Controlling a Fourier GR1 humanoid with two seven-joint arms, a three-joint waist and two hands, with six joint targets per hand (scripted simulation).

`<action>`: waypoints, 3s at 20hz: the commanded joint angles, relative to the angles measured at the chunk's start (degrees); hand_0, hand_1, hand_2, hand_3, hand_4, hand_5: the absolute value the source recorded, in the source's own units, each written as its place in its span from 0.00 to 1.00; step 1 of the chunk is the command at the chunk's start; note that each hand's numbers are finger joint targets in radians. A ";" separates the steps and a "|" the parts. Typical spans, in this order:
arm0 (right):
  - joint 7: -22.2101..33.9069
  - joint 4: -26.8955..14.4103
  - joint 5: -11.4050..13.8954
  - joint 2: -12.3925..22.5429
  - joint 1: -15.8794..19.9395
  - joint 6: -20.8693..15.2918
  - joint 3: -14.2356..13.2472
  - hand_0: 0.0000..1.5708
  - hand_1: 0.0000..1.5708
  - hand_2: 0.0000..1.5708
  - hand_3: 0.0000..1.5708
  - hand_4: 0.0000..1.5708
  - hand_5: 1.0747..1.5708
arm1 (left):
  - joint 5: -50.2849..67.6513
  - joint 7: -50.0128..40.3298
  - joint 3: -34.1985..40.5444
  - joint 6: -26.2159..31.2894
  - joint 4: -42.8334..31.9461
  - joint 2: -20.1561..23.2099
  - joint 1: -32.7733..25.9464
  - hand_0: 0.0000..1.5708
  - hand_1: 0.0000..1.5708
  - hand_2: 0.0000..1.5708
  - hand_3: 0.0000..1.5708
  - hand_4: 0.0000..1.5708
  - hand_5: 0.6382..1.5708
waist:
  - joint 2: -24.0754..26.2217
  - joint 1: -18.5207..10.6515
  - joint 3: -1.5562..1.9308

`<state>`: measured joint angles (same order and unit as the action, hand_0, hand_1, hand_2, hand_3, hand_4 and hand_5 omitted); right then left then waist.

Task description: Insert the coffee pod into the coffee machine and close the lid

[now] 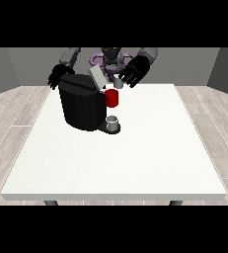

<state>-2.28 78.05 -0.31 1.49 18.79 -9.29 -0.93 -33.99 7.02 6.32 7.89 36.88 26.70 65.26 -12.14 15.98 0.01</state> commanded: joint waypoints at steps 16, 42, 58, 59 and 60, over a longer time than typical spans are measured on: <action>2.37 4.08 -2.27 2.39 1.26 1.48 -2.19 0.00 0.00 0.00 0.00 0.32 1.00 | -2.32 1.36 0.54 -1.66 -2.32 0.43 0.76 0.80 0.80 0.82 0.77 0.32 1.00 | -3.15 2.81 -0.02; -1.52 1.40 -0.87 -0.40 -0.49 -1.13 -1.24 0.00 0.00 0.00 0.00 0.24 1.00 | -4.15 0.37 0.03 -0.26 -3.05 -2.42 1.39 0.74 0.74 0.76 0.67 0.29 1.00 | -3.56 1.11 -0.01; -1.28 0.95 -1.77 0.69 -0.49 -0.58 -2.23 0.00 0.00 0.00 0.00 0.26 1.00 | -6.83 3.06 -1.38 0.50 -2.71 -1.13 1.00 0.58 0.58 0.65 0.55 0.23 1.00 | -3.56 0.39 -0.01; -2.94 -0.43 -2.69 2.23 -1.49 1.40 -3.36 0.00 0.00 0.00 0.00 0.26 1.00 | -7.07 3.96 -1.94 3.65 -2.06 1.00 1.81 0.36 0.36 0.52 0.41 0.15 1.00 | -2.72 -0.22 0.01; -2.08 -0.73 -1.10 0.72 1.22 -2.14 -3.16 0.00 0.00 0.00 0.00 0.27 1.00 | -8.03 3.51 -3.26 5.02 -2.14 0.51 3.32 0.00 0.00 0.24 0.07 0.00 1.00 | -3.54 -0.76 0.01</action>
<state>-4.62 77.99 -2.10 2.57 18.65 -9.83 -3.82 -40.28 9.95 4.99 10.07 34.98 26.29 67.48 -15.41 15.60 0.08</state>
